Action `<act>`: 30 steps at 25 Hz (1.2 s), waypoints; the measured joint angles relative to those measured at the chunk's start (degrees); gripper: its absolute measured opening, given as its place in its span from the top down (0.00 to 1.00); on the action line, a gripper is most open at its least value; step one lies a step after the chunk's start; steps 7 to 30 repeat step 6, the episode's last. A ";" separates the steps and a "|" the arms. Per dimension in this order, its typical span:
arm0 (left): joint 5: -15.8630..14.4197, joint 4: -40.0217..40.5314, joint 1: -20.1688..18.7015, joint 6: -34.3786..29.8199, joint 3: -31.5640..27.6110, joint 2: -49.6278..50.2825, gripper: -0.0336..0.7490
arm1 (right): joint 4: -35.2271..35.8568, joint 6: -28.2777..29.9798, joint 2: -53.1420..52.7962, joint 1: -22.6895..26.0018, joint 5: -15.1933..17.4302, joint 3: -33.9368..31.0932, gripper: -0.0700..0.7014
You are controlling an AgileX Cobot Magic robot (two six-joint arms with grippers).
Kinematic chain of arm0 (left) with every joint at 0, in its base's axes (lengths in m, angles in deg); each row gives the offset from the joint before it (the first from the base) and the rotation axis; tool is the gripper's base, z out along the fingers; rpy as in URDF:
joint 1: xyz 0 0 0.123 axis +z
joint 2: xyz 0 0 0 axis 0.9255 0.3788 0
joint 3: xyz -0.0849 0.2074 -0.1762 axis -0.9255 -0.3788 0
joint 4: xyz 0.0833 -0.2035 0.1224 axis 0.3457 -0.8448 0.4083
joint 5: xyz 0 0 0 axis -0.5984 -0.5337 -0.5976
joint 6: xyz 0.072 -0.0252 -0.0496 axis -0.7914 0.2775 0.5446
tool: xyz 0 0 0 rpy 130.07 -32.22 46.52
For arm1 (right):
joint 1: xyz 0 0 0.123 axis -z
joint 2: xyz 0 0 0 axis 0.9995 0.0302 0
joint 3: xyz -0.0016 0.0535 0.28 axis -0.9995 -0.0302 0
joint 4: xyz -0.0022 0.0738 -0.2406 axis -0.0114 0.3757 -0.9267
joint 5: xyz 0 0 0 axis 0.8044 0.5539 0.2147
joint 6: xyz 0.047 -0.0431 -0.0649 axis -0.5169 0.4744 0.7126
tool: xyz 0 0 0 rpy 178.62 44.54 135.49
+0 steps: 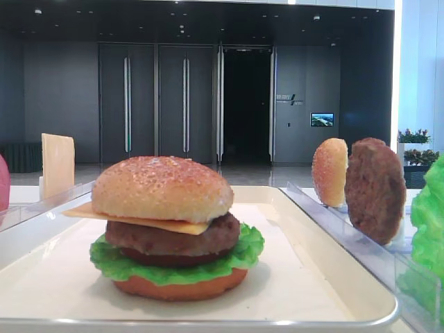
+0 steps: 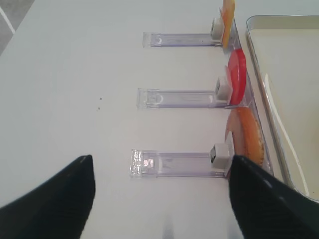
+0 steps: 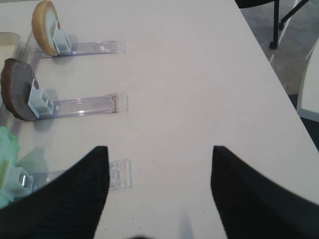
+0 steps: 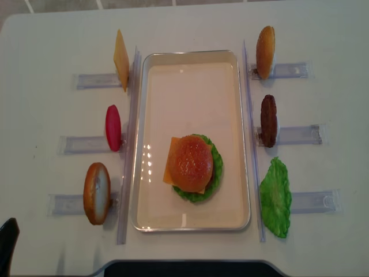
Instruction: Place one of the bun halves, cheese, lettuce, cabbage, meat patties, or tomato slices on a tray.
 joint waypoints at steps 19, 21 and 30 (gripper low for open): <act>0.00 0.00 0.00 0.00 0.00 0.00 0.14 | 0.00 -0.05 0.00 0.00 0.00 0.00 0.32; 0.00 0.00 0.00 0.00 0.00 0.00 0.14 | 0.00 -0.05 0.00 0.00 0.00 0.00 0.32; 0.00 0.00 0.00 0.00 0.00 0.00 0.14 | 0.00 -0.05 0.00 0.00 0.00 0.00 0.32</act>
